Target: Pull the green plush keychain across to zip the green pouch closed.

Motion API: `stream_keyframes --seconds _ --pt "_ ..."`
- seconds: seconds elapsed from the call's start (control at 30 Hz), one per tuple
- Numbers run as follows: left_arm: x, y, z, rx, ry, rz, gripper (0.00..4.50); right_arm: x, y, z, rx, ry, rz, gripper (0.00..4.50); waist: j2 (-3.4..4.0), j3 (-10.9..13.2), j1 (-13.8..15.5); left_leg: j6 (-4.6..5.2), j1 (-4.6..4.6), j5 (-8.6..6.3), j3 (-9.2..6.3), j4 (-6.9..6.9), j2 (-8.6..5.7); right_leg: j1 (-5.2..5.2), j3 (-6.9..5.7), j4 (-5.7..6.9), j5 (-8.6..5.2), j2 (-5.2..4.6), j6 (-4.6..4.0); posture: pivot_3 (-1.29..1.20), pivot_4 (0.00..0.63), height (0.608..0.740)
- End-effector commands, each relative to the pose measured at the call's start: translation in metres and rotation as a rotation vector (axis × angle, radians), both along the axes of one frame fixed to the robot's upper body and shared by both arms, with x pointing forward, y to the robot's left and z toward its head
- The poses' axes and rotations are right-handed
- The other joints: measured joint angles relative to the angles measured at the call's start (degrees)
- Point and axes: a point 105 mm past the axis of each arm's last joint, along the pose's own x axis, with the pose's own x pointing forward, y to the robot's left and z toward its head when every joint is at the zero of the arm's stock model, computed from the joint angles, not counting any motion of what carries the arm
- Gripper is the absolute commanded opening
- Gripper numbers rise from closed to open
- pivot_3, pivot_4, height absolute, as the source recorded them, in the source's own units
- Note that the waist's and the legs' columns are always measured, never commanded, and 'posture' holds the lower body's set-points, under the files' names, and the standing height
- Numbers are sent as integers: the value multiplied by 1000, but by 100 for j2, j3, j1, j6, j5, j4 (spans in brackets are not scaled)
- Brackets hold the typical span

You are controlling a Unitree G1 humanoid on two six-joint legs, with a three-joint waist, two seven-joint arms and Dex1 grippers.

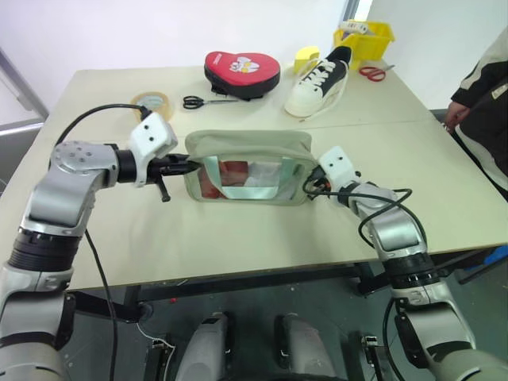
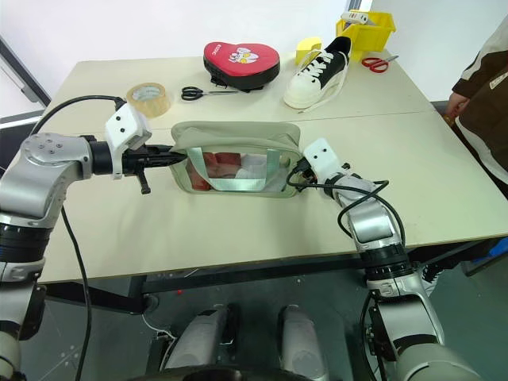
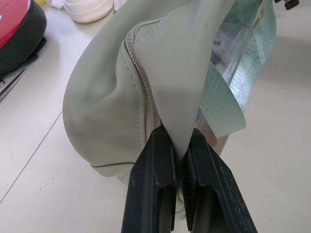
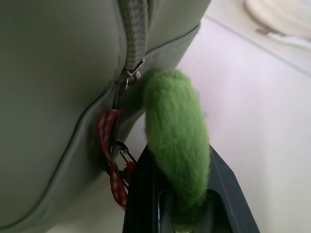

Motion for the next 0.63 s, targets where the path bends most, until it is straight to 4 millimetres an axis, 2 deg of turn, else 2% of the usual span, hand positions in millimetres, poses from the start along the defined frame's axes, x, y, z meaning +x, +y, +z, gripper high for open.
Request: stream_keyframes --seconds 0.03,0.1,0.23,0.3,0.4,0.47,0.63 --pt "4 3 11 -30 -42 30 779 -3 -4 55 44 -93 59 1626 8 5 5 0 -4 0 0 0 0 -3 0 0 0 -1 0 0 150 740" --pt "4 6 16 -34 -44 26 1467 -13 -16 90 22 -134 106 2524 17 14 26 1 -12 0 1 1 -2 -9 1 -1 0 -3 0 0 150 740" --pt "3 13 27 -41 -38 8 3424 -36 -35 133 -30 -138 183 4480 15 14 39 1 -21 0 0 -4 -2 -16 -3 -9 -1 -4 1 0 150 740" --pt "3 18 34 -53 -35 4 4384 -50 -37 147 -33 -105 245 4500 13 15 31 1 -25 0 0 -11 -1 -18 -4 -18 -1 -4 1 0 150 740" --pt "7 30 47 -84 -33 24 4453 -79 -19 168 32 -53 403 4500 16 16 -21 2 -25 -1 0 -14 0 -17 -3 -29 -1 -5 1 0 150 740" --pt "11 35 54 -95 -38 47 4453 -88 -13 173 13 -42 456 4500 18 18 -15 1 -25 -2 0 -16 1 -17 -3 -29 -1 -6 1 0 150 740" --pt "12 35 65 -142 -40 24 4453 -88 -15 167 -24 -31 449 4500 17 17 -1 -6 -36 -14 0 -19 1 -16 -3 -58 0 -14 0 0 150 740"
